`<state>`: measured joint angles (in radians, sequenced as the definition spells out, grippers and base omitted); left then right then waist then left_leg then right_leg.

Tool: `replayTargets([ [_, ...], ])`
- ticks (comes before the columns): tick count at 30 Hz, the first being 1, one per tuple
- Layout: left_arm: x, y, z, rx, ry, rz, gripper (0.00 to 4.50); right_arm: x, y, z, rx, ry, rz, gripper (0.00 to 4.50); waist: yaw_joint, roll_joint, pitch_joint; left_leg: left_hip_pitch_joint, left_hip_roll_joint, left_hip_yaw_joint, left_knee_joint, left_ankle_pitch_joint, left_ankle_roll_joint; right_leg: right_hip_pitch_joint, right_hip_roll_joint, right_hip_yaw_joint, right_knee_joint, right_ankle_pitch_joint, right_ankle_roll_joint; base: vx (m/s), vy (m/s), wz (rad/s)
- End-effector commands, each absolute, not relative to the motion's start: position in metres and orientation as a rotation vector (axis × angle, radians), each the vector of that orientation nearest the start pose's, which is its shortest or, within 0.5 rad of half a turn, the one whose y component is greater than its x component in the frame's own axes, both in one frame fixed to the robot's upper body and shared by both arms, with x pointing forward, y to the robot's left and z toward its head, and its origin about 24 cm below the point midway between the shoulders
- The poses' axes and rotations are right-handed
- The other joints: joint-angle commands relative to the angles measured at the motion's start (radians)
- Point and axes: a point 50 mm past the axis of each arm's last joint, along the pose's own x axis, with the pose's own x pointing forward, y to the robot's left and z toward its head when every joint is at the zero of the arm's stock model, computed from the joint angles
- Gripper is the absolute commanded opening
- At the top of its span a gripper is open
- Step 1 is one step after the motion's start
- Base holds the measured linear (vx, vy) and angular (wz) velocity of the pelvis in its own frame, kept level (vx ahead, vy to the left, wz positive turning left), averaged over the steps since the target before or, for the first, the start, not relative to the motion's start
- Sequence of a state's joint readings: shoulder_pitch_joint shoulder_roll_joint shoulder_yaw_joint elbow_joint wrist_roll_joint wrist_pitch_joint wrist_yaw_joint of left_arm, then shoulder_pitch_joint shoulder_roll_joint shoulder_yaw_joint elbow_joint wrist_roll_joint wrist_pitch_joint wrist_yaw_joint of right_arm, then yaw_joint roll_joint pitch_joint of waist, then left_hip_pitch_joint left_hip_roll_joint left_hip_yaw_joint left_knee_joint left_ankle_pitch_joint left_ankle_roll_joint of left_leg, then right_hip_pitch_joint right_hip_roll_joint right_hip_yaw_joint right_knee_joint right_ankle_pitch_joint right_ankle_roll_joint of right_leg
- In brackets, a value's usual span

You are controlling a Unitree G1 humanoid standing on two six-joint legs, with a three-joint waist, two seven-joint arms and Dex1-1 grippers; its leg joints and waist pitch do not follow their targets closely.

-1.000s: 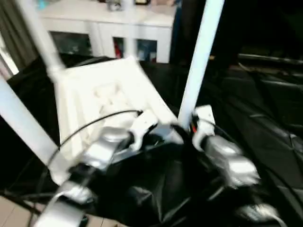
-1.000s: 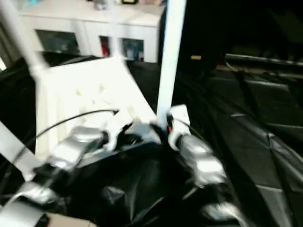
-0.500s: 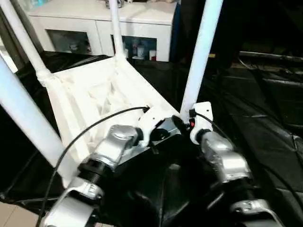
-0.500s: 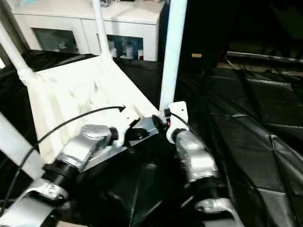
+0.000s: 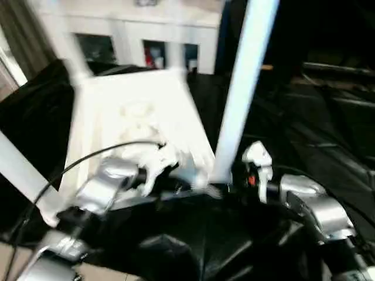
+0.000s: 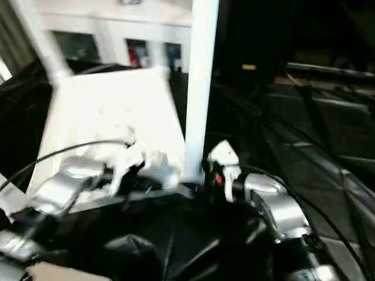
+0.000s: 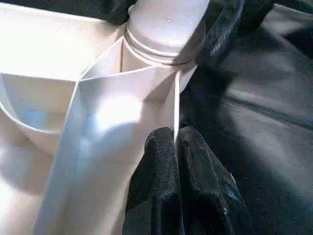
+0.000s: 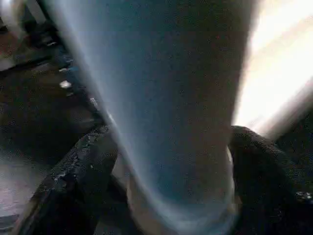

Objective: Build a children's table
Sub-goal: Rotate leg to tighten

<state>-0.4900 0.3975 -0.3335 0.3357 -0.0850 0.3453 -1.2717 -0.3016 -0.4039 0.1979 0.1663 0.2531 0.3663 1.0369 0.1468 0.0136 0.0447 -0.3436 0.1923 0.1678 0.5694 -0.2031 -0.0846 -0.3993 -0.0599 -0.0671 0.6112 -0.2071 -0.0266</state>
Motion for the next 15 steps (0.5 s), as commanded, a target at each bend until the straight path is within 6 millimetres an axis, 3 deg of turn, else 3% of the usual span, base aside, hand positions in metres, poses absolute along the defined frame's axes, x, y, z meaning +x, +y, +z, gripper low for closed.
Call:
replayTargets([
  [1,0.2784,0.1094,0.0531,0.219,0.538,-1.564,0.0,0.2675,-0.1353,0.0521,-0.047,0.386,1.26,3.66,0.001,-0.013,-0.058,-0.005,0.043,-0.005,-0.051,-0.055,0.085,0.058,-0.083,0.054,-0.057,-0.034,-0.214,0.0,0.0,0.0],
  [4,0.2753,0.1096,0.0528,0.211,0.546,-1.585,0.0,0.2659,-0.1363,0.0534,-0.047,0.394,1.282,3.66,0.003,-0.016,-0.058,-0.009,0.041,-0.005,-0.049,-0.048,0.087,0.058,-0.084,0.053,-0.056,-0.031,-0.214,0.0,0.0,0.0],
  [7,0.2755,0.1089,0.0523,0.218,0.542,-1.581,0.0,0.2645,-0.1337,0.0528,-0.053,0.408,1.312,3.4,0.003,-0.024,-0.057,-0.011,0.038,-0.005,-0.048,-0.044,0.086,0.061,-0.085,0.053,-0.058,-0.049,-0.203,0.0,0.0,0.0],
  [10,0.2786,0.1086,0.052,0.23,0.533,-1.553,0.0,0.2634,-0.1313,0.0516,-0.056,0.417,1.328,3.04,0.004,-0.021,-0.059,-0.01,0.038,-0.005,-0.047,-0.035,0.081,0.059,-0.084,0.053,-0.056,-0.046,-0.196,0.0,0.0,0.0],
  [12,0.2797,0.11,0.0527,0.231,0.528,-1.531,0.0,0.263,-0.1297,0.0508,-0.053,0.423,1.339,2.93,0.005,-0.03,-0.058,-0.011,0.037,-0.005,-0.046,-0.027,0.084,0.06,-0.085,0.053,-0.054,-0.042,-0.194,0.0,0.0,0.0],
  [15,0.2809,0.111,0.0525,0.236,0.525,-1.504,0.0,0.2628,-0.1283,0.0487,-0.052,0.426,1.34,2.71,0.007,-0.03,-0.057,-0.011,0.037,-0.005,-0.046,-0.036,0.081,0.06,-0.086,0.052,-0.055,-0.058,-0.191,0.0,0.0,0.0],
])
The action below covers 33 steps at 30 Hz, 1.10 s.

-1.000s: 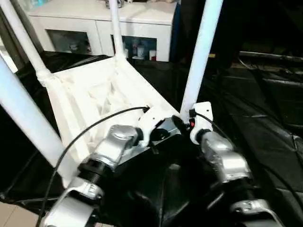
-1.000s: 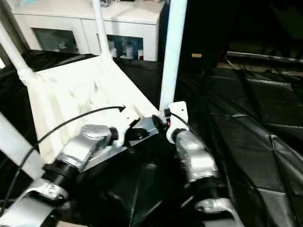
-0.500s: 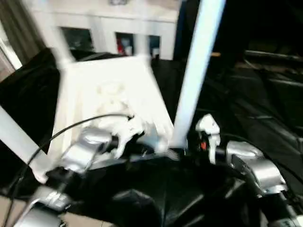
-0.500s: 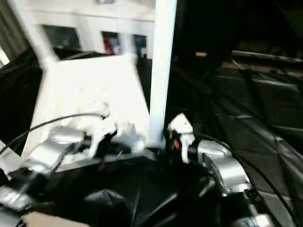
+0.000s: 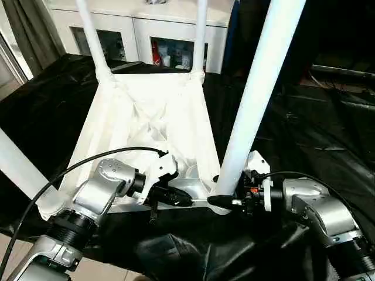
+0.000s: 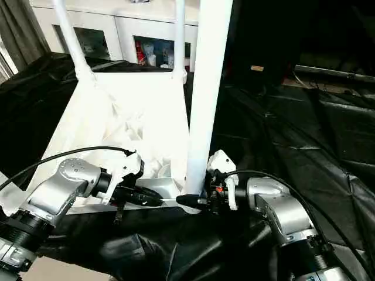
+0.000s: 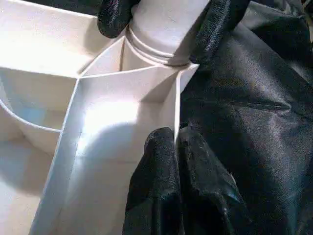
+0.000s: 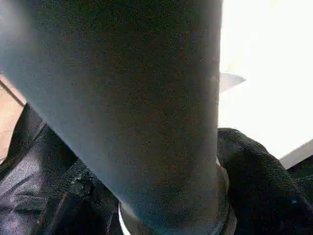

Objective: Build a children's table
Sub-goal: Rotate leg to tighten

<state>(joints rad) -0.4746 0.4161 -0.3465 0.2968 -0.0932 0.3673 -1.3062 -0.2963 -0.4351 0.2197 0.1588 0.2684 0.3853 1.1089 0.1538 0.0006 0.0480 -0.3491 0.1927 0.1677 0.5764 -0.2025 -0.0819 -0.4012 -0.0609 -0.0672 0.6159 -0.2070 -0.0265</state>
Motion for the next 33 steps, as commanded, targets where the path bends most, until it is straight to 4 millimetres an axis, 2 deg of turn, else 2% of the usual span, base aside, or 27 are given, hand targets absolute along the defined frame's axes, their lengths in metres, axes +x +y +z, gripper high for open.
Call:
replayTargets([
  [1,0.281,0.111,0.052,0.236,0.525,-1.504,0.0,0.263,-0.128,0.049,-0.052,0.426,1.34,2.69,0.001,-0.018,-0.059,-0.006,0.036,-0.006,-0.053,-0.041,0.076,0.061,-0.085,0.052,-0.061,-0.07,-0.187,0.0,0.0,0.0],
  [4,0.286,0.111,0.051,0.247,0.52,-1.432,0.0,0.265,-0.127,0.045,-0.046,0.417,1.291,2.65,0.001,-0.018,-0.059,-0.006,0.036,-0.005,-0.053,-0.049,0.07,0.061,-0.086,0.053,-0.063,-0.092,-0.182,0.0,0.0,0.0],
  [7,0.297,0.108,0.048,0.267,0.514,-1.306,0.0,0.275,-0.127,0.036,-0.05,0.41,1.136,2.62,0.001,-0.019,-0.055,-0.004,0.033,-0.006,-0.056,-0.082,0.044,0.058,-0.087,0.053,-0.073,-0.179,-0.163,0.0,0.0,0.0],
  [9,0.313,0.101,0.048,0.267,0.494,-1.152,0.0,0.285,-0.126,0.026,-0.033,0.42,0.955,2.59,-0.001,-0.016,-0.051,-0.003,0.031,-0.006,-0.058,-0.117,0.03,0.055,-0.088,0.053,-0.082,-0.254,-0.141,0.0,0.0,0.0],
  [10,0.314,0.1,0.048,0.266,0.492,-1.139,0.0,0.285,-0.126,0.025,-0.03,0.422,0.941,2.58,-0.003,-0.016,-0.049,-0.001,0.029,-0.005,-0.059,-0.127,0.024,0.052,-0.086,0.054,-0.088,-0.284,-0.131,0.0,0.0,0.0],
  [11,0.319,0.094,0.049,0.259,0.484,-1.088,0.0,0.29,-0.125,0.021,-0.007,0.426,0.845,2.57,-0.006,-0.012,-0.05,0.0,0.03,-0.01,-0.064,-0.154,0.005,0.054,-0.088,0.052,-0.093,-0.353,-0.113,0.0,0.0,0.0],
  [13,0.321,0.091,0.049,0.254,0.482,-1.07,0.0,0.293,-0.124,0.019,0.007,0.427,0.795,2.56,-0.009,-0.014,-0.049,0.003,0.03,-0.011,-0.067,-0.186,0.003,0.051,-0.089,0.052,-0.1,-0.394,-0.094,-0.027,0.0,0.0],
  [14,0.326,0.082,0.049,0.246,0.468,-1.012,0.0,0.299,-0.124,0.013,0.054,0.444,0.628,2.56,-0.009,-0.014,-0.049,0.003,0.031,-0.012,-0.068,-0.193,0.003,0.05,-0.09,0.052,-0.101,-0.403,-0.089,0.0,0.0,0.0],
  [15,0.328,0.078,0.049,0.245,0.463,-0.994,0.0,0.301,-0.124,0.011,0.078,0.456,0.56,2.56,-0.014,-0.005,-0.046,0.006,0.028,-0.01,-0.068,-0.211,-0.006,0.042,-0.087,0.053,-0.108,-0.422,-0.086,0.0,0.0,0.0],
  [16,0.33,0.072,0.05,0.242,0.451,-0.97,0.0,0.303,-0.122,0.007,0.096,0.47,0.487,2.56,-0.016,0.0,-0.047,0.009,0.028,-0.015,-0.072,-0.231,-0.018,0.043,-0.088,0.05,-0.11,-0.457,-0.075,0.0,0.0,0.0],
  [17,0.332,0.069,0.05,0.241,0.444,-0.957,0.0,0.303,-0.121,0.005,0.104,0.479,0.446,2.56,-0.019,-0.003,-0.049,0.008,0.029,-0.018,-0.074,-0.239,-0.023,0.047,-0.089,0.048,-0.111,-0.461,-0.068,0.0,0.0,0.0],
  [19,0.331,0.057,0.05,0.232,0.435,-0.965,0.0,0.304,-0.113,0.0,0.091,0.493,0.39,2.56,-0.018,-0.002,-0.051,0.01,0.032,-0.017,-0.077,-0.233,-0.02,0.046,-0.089,0.051,-0.111,-0.413,-0.071,0.0,0.0,0.0],
  [20,0.331,0.054,0.05,0.233,0.433,-0.971,0.0,0.304,-0.11,0.0,0.097,0.492,0.39,2.56,-0.019,0.003,-0.05,0.011,0.032,-0.017,-0.078,-0.239,-0.019,0.044,-0.087,0.052,-0.11,-0.402,-0.075,0.0,0.0,0.0],
  [22,0.329,0.049,0.05,0.232,0.43,-0.982,0.0,0.305,-0.102,0.002,0.12,0.48,0.406,2.56,-0.022,0.0,-0.046,0.012,0.031,-0.017,-0.081,-0.271,-0.018,0.046,-0.087,0.052,-0.112,-0.408,-0.078,0.0,0.0,0.0],
  [23,0.328,0.047,0.05,0.232,0.43,-0.997,0.0,0.306,-0.097,0.005,0.132,0.46,0.427,2.56,-0.021,-0.001,-0.05,0.017,0.031,-0.016,-0.08,-0.271,-0.013,0.046,-0.089,0.055,-0.111,-0.395,-0.083,0.0,0.0,0.0],
  [26,0.327,0.048,0.049,0.229,0.432,-1.01,0.0,0.308,-0.094,0.009,0.151,0.437,0.437,2.56,-0.02,-0.003,-0.051,0.011,0.031,-0.013,-0.079,-0.232,-0.005,0.05,-0.088,0.057,-0.105,-0.337,-0.095,0.0,0.0,0.0],
  [27,0.326,0.049,0.049,0.23,0.432,-1.028,0.0,0.308,-0.092,0.012,0.17,0.423,0.458,3.11,-0.02,-0.005,-0.051,0.01,0.03,-0.013,-0.078,-0.222,-0.001,0.052,-0.088,0.057,-0.105,-0.329,-0.098,0.0,0.0,0.0],
  [30,0.321,0.057,0.046,0.233,0.439,-1.098,0.0,0.307,-0.09,0.021,0.183,0.384,0.567,3.31,-0.021,-0.004,-0.052,0.008,0.031,-0.013,-0.079,-0.209,0.003,0.054,-0.088,0.057,-0.103,-0.322,-0.099,0.0,0.0,0.0],
  [33,0.318,0.061,0.045,0.238,0.445,-1.133,0.0,0.304,-0.091,0.024,0.16,0.383,0.645,3.56,-0.029,-0.004,-0.055,0.004,0.033,-0.013,-0.077,-0.178,0.01,0.059,-0.086,0.057,-0.093,-0.238,-0.12,0.0,0.0,0.0],
])
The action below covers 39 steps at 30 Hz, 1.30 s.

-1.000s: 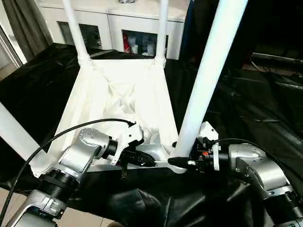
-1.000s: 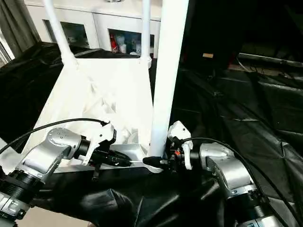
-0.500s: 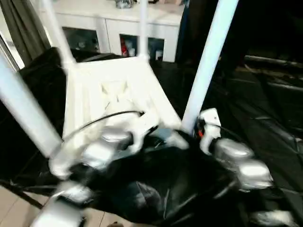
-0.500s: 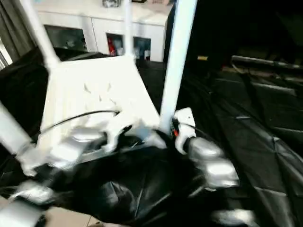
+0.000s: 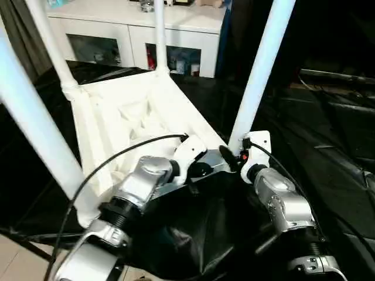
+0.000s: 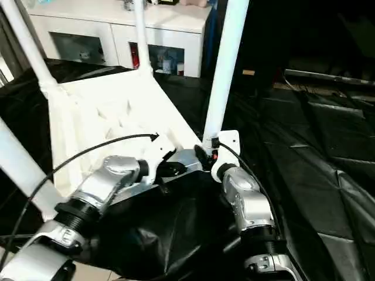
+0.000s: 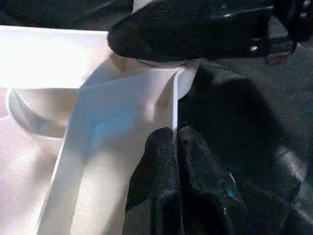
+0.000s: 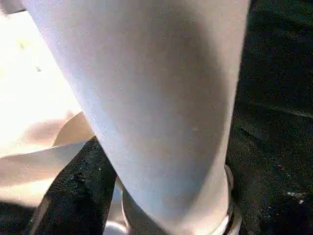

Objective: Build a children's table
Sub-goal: Rotate leg to tighten

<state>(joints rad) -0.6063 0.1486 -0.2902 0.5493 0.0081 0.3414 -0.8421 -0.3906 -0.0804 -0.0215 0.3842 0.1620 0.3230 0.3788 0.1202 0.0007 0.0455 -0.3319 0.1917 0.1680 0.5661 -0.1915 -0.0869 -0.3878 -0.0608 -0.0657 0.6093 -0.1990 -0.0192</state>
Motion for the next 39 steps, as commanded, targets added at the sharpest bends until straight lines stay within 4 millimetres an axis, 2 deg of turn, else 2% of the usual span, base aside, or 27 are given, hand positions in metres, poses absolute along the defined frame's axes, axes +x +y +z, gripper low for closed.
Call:
replayTargets([
  [1,0.315,0.067,0.044,0.24,0.454,-1.171,0.0,0.297,-0.096,0.027,0.106,0.377,0.757,3.56,0.004,0.001,-0.054,-0.014,0.034,-0.013,-0.064,-0.17,0.019,0.049,-0.085,0.054,-0.082,-0.203,-0.143,0.0,0.0,0.0],
  [2,0.313,0.073,0.044,0.24,0.47,-1.198,0.0,0.291,-0.101,0.03,0.07,0.375,0.848,3.56,0.003,-0.001,-0.055,-0.016,0.031,-0.01,-0.059,-0.156,0.034,0.053,-0.082,0.054,-0.079,-0.161,-0.148,0.0,0.0,0.0],
  [4,0.31,0.076,0.043,0.248,0.471,-1.229,0.0,0.288,-0.104,0.033,0.063,0.374,0.901,3.56,0.003,-0.002,-0.054,-0.019,0.031,-0.01,-0.059,-0.14,0.045,0.055,-0.083,0.054,-0.077,-0.134,-0.155,0.0,0.0,0.0],
  [5,0.305,0.082,0.043,0.26,0.483,-1.296,0.0,0.282,-0.114,0.039,0.064,0.368,0.982,3.56,0.006,-0.005,-0.053,-0.017,0.032,-0.01,-0.059,-0.134,0.057,0.056,-0.084,0.053,-0.078,-0.135,-0.161,0.0,0.0,0.0],
  [7,0.303,0.085,0.043,0.263,0.491,-1.322,0.0,0.28,-0.118,0.042,0.062,0.365,1.012,3.56,0.006,-0.003,-0.052,-0.015,0.033,-0.009,-0.06,-0.148,0.06,0.053,-0.084,0.052,-0.08,-0.168,-0.165,0.0,0.0,0.0],
  [10,0.293,0.095,0.047,0.258,0.52,-1.447,0.0,0.266,-0.129,0.053,0.047,0.368,1.197,3.56,0.014,-0.007,-0.048,-0.014,0.038,-0.011,-0.063,-0.165,0.059,0.052,-0.086,0.053,-0.084,-0.229,-0.158,0.0,0.0,0.0],
  [11,0.291,0.097,0.048,0.258,0.53,-1.478,0.0,0.263,-0.131,0.054,0.038,0.376,1.231,3.56,0.016,-0.015,-0.05,-0.012,0.04,-0.01,-0.063,-0.163,0.062,0.052,-0.086,0.053,-0.084,-0.23,-0.156,0.0,0.0,0.0],
  [13,0.287,0.102,0.051,0.244,0.546,-1.514,0.0,0.26,-0.136,0.055,0.017,0.395,1.279,3.56,0.027,-0.01,-0.048,-0.011,0.043,-0.01,-0.063,-0.16,0.064,0.046,-0.086,0.053,-0.079,-0.231,-0.166,0.0,0.0,0.0],
  [15,0.284,0.105,0.053,0.234,0.546,-1.53,0.0,0.258,-0.139,0.056,-0.002,0.408,1.315,3.56,0.034,-0.014,-0.048,-0.007,0.044,-0.007,-0.061,-0.153,0.064,0.042,-0.088,0.054,-0.079,-0.219,-0.178,0.0,0.0,0.0],
  [17,0.282,0.108,0.052,0.236,0.555,-1.533,0.0,0.259,-0.14,0.054,-0.023,0.417,1.328,3.56,0.036,-0.018,-0.049,-0.009,0.043,-0.006,-0.059,-0.141,0.062,0.043,-0.087,0.055,-0.073,-0.18,-0.194,0.0,0.0,0.0],
  [19,0.282,0.109,0.052,0.234,0.558,-1.531,0.0,0.26,-0.139,0.053,-0.032,0.421,1.332,3.56,0.036,-0.017,-0.048,-0.012,0.042,-0.008,-0.061,-0.151,0.055,0.045,-0.089,0.053,-0.075,-0.214,-0.185,0.0,0.0,0.0],
  [21,0.28,0.111,0.051,0.233,0.564,-1.532,0.0,0.262,-0.136,0.053,-0.041,0.423,1.334,3.24,0.036,-0.019,-0.048,-0.013,0.04,-0.008,-0.06,-0.149,0.05,0.046,-0.09,0.053,-0.078,-0.241,-0.173,0.0,0.0,0.0],
  [25,0.279,0.115,0.05,0.238,0.579,-1.528,0.0,0.262,-0.133,0.052,-0.048,0.43,1.354,3.06,0.035,-0.019,-0.052,-0.016,0.039,-0.008,-0.057,-0.111,0.055,0.048,-0.087,0.052,-0.071,-0.185,-0.171,0.0,0.0,0.0],
  [26,0.279,0.116,0.05,0.24,0.581,-1.526,0.0,0.261,-0.132,0.052,-0.049,0.431,1.358,2.83,0.035,-0.017,-0.053,-0.016,0.038,-0.009,-0.056,-0.101,0.057,0.049,-0.086,0.052,-0.068,-0.166,-0.174,0.0,0.0,0.0],
  [28,0.279,0.116,0.05,0.243,0.581,-1.522,0.0,0.261,-0.132,0.052,-0.051,0.432,1.36,2.76,0.035,-0.018,-0.054,-0.016,0.037,-0.007,-0.055,-0.095,0.059,0.049,-0.085,0.052,-0.067,-0.149,-0.179,0.0,0.0,0.0],
  [30,0.28,0.116,0.05,0.246,0.581,-1.513,0.0,0.26,-0.133,0.05,-0.055,0.437,1.358,2.63,0.035,-0.015,-0.054,-0.017,0.037,-0.007,-0.054,-0.095,0.059,0.049,-0.084,0.052,-0.067,-0.143,-0.181,0.0,0.0,0.0],
  [33,0.282,0.114,0.05,0.254,0.576,-1.486,0.0,0.259,-0.135,0.047,-0.051,0.44,1.334,2.35,0.035,-0.01,-0.053,-0.016,0.037,-0.008,-0.055,-0.117,0.05,0.049,-0.085,0.051,-0.069,-0.158,-0.183,0.0,0.0,0.0],
  [36,0.287,0.111,0.049,0.258,0.564,-1.441,0.0,0.26,-0.136,0.042,-0.038,0.438,1.277,2.23,0.036,-0.011,-0.05,-0.014,0.037,-0.008,-0.057,-0.144,0.043,0.046,-0.086,0.051,-0.076,-0.211,-0.173,0.0,0.0,0.0],
  [38,0.295,0.108,0.05,0.254,0.543,-1.357,0.0,0.266,-0.134,0.036,-0.01,0.434,1.166,2.17,0.035,-0.001,-0.044,-0.011,0.035,-0.01,-0.061,-0.189,0.028,0.044,-0.087,0.051,-0.088,-0.3,-0.156,0.0,0.0,0.0],
  [39,0.301,0.105,0.05,0.251,0.529,-1.293,0.0,0.27,-0.133,0.031,0.013,0.438,1.079,2.15,0.032,-0.004,-0.041,-0.009,0.034,-0.009,-0.064,-0.21,0.024,0.043,-0.086,0.049,-0.094,-0.343,-0.146,0.0,0.0,0.0],
])
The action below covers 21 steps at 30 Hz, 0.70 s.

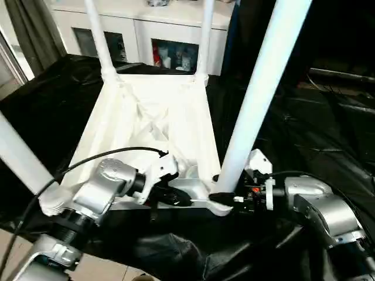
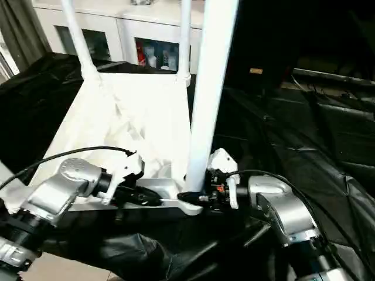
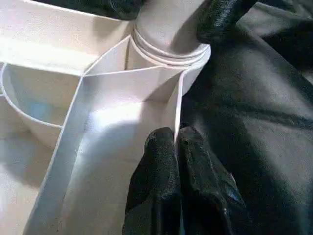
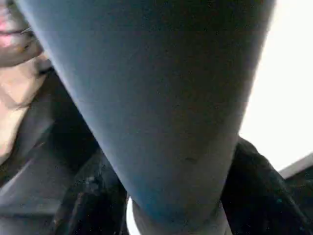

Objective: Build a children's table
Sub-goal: Rotate leg to tighten

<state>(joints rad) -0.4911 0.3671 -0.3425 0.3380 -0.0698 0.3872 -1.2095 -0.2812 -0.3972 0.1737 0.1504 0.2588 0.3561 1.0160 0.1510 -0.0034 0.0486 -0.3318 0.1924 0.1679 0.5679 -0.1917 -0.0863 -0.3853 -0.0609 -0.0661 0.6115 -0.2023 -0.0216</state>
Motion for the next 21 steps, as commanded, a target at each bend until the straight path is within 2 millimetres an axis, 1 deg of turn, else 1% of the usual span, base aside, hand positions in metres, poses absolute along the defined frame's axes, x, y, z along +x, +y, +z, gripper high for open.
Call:
replayTargets([
  [1,0.302,0.105,0.05,0.25,0.528,-1.287,0.0,0.271,-0.133,0.03,0.015,0.439,1.071,2.13,-0.002,0.0,-0.043,-0.003,0.03,-0.011,-0.067,-0.241,0.009,0.039,-0.086,0.048,-0.105,-0.413,-0.122,0.0,0.0,0.0],
  [2,0.307,0.102,0.05,0.248,0.515,-1.242,0.0,0.273,-0.132,0.027,0.031,0.443,1.017,2.11,-0.002,0.007,-0.045,-0.001,0.03,-0.015,-0.069,-0.25,0.003,0.041,-0.089,0.048,-0.108,-0.452,-0.104,0.0,0.0,0.0],
  [3,0.313,0.097,0.05,0.234,0.495,-1.183,0.0,0.274,-0.129,0.024,0.036,0.441,0.962,2.09,-0.004,0.004,-0.045,-0.002,0.03,-0.015,-0.069,-0.249,0.004,0.041,-0.089,0.048,-0.11,-0.457,-0.096,0.0,0.0,0.0],
  [4,0.313,0.096,0.05,0.232,0.493,-1.177,0.0,0.275,-0.129,0.023,0.036,0.441,0.954,2.08,-0.004,0.005,-0.045,0.0,0.029,-0.015,-0.069,-0.253,0.002,0.037,-0.088,0.048,-0.113,-0.463,-0.09,0.0,0.0,0.0],
  [5,0.319,0.088,0.05,0.19,0.476,-1.117,0.0,0.279,-0.126,0.018,0.054,0.443,0.836,2.07,-0.009,0.009,-0.042,0.001,0.028,-0.013,-0.069,-0.267,-0.002,0.033,-0.085,0.048,-0.118,-0.479,-0.086,0.0,0.0,0.0],
  [6,0.323,0.08,0.051,0.17,0.465,-1.073,0.0,0.285,-0.124,0.013,0.082,0.446,0.69,2.07,-0.009,0.009,-0.045,0.004,0.027,-0.015,-0.068,-0.271,-0.007,0.032,-0.086,0.046,-0.117,-0.488,-0.084,0.0,0.0,0.0],
  [7,0.325,0.077,0.05,0.17,0.464,-1.062,0.0,0.287,-0.124,0.01,0.091,0.452,0.629,2.05,-0.012,0.008,-0.046,0.002,0.025,-0.019,-0.07,-0.278,-0.015,0.034,-0.088,0.043,-0.116,-0.507,-0.078,0.0,0.0,0.0],
  [8,0.325,0.077,0.05,0.17,0.464,-1.061,0.0,0.288,-0.124,0.01,0.092,0.453,0.623,2.04,-0.017,0.011,-0.047,-0.004,0.026,-0.022,-0.074,-0.28,-0.016,0.039,-0.087,0.041,-0.117,-0.506,-0.067,0.0,0.0,0.0],
  [9,0.326,0.066,0.049,0.185,0.457,-1.037,0.0,0.293,-0.123,0.003,0.114,0.482,0.447,2.04,-0.018,0.009,-0.046,-0.002,0.026,-0.02,-0.073,-0.279,-0.011,0.035,-0.087,0.045,-0.121,-0.5,-0.058,0.0,0.0,0.0],
  [10,0.326,0.066,0.049,0.185,0.457,-1.037,0.0,0.293,-0.123,0.003,0.114,0.482,0.447,2.04,-0.019,0.012,-0.047,0.001,0.026,-0.019,-0.073,-0.281,-0.015,0.029,-0.086,0.047,-0.119,-0.493,-0.061,0.0,0.0,0.0],
  [11,0.327,0.058,0.048,0.19,0.451,-1.023,0.0,0.295,-0.119,0.0,0.11,0.494,0.381,2.04,-0.023,0.011,-0.046,0.003,0.024,-0.021,-0.073,-0.291,-0.018,0.031,-0.085,0.044,-0.12,-0.498,-0.063,0.0,0.0,0.0],
  [12,0.327,0.056,0.048,0.189,0.45,-1.023,0.0,0.296,-0.117,0.0,0.102,0.492,0.382,2.04,-0.025,0.011,-0.047,0.003,0.025,-0.021,-0.074,-0.292,-0.018,0.031,-0.086,0.045,-0.119,-0.497,-0.063,0.0,0.0,0.0],
  [13,0.327,0.051,0.049,0.184,0.445,-1.027,0.0,0.297,-0.11,0.003,0.069,0.473,0.42,2.04,-0.026,0.012,-0.047,0.003,0.025,-0.021,-0.074,-0.294,-0.018,0.032,-0.085,0.045,-0.119,-0.491,-0.064,0.0,0.0,0.0],
  [14,0.325,0.045,0.05,0.183,0.442,-1.042,0.0,0.299,-0.1,0.009,0.043,0.439,0.48,2.04,-0.026,0.011,-0.048,0.001,0.027,-0.02,-0.074,-0.288,-0.013,0.033,-0.085,0.049,-0.116,-0.461,-0.065,0.0,0.0,0.0],
  [15,0.325,0.045,0.049,0.186,0.442,-1.046,0.0,0.299,-0.098,0.011,0.051,0.428,0.495,2.04,-0.027,0.012,-0.05,-0.001,0.029,-0.019,-0.074,-0.276,-0.006,0.034,-0.085,0.051,-0.112,-0.419,-0.076,0.0,0.0,0.0],
  [16,0.325,0.045,0.048,0.193,0.444,-1.047,0.0,0.3,-0.096,0.013,0.053,0.415,0.51,2.04,-0.027,0.012,-0.05,-0.003,0.03,-0.02,-0.074,-0.268,-0.004,0.036,-0.085,0.051,-0.109,-0.397,-0.082,0.0,0.0,0.0],
  [17,0.325,0.045,0.048,0.2,0.447,-1.049,0.0,0.301,-0.095,0.015,0.051,0.407,0.52,2.04,-0.029,0.012,-0.052,-0.007,0.03,-0.019,-0.073,-0.248,0.0,0.039,-0.083,0.053,-0.102,-0.334,-0.1,0.0,0.0,0.0],
  [18,0.324,0.047,0.047,0.205,0.453,-1.056,0.0,0.3,-0.094,0.016,0.059,0.398,0.539,2.04,-0.03,0.01,-0.052,-0.007,0.03,-0.017,-0.072,-0.243,0.001,0.039,-0.083,0.053,-0.101,-0.317,-0.107,0.0,0.0,0.0],
  [19,0.324,0.048,0.046,0.206,0.458,-1.061,0.0,0.3,-0.094,0.018,0.068,0.391,0.553,2.55,-0.03,0.009,-0.053,-0.006,0.03,-0.016,-0.071,-0.237,0.004,0.039,-0.083,0.054,-0.099,-0.301,-0.113,0.0,0.0,0.0],
  [20,0.323,0.052,0.045,0.207,0.47,-1.072,0.0,0.301,-0.095,0.021,0.103,0.379,0.571,2.55,-0.031,0.011,-0.053,-0.008,0.029,-0.015,-0.07,-0.227,0.009,0.041,-0.083,0.054,-0.097,-0.282,-0.124,0.0,0.0,0.0],
  [21,0.322,0.055,0.044,0.21,0.483,-1.091,0.0,0.302,-0.097,0.024,0.1,0.368,0.606,2.55,-0.033,0.004,-0.053,-0.011,0.028,-0.014,-0.07,-0.223,0.02,0.046,-0.084,0.053,-0.097,-0.287,-0.126,0.0,0.0,0.0],
])
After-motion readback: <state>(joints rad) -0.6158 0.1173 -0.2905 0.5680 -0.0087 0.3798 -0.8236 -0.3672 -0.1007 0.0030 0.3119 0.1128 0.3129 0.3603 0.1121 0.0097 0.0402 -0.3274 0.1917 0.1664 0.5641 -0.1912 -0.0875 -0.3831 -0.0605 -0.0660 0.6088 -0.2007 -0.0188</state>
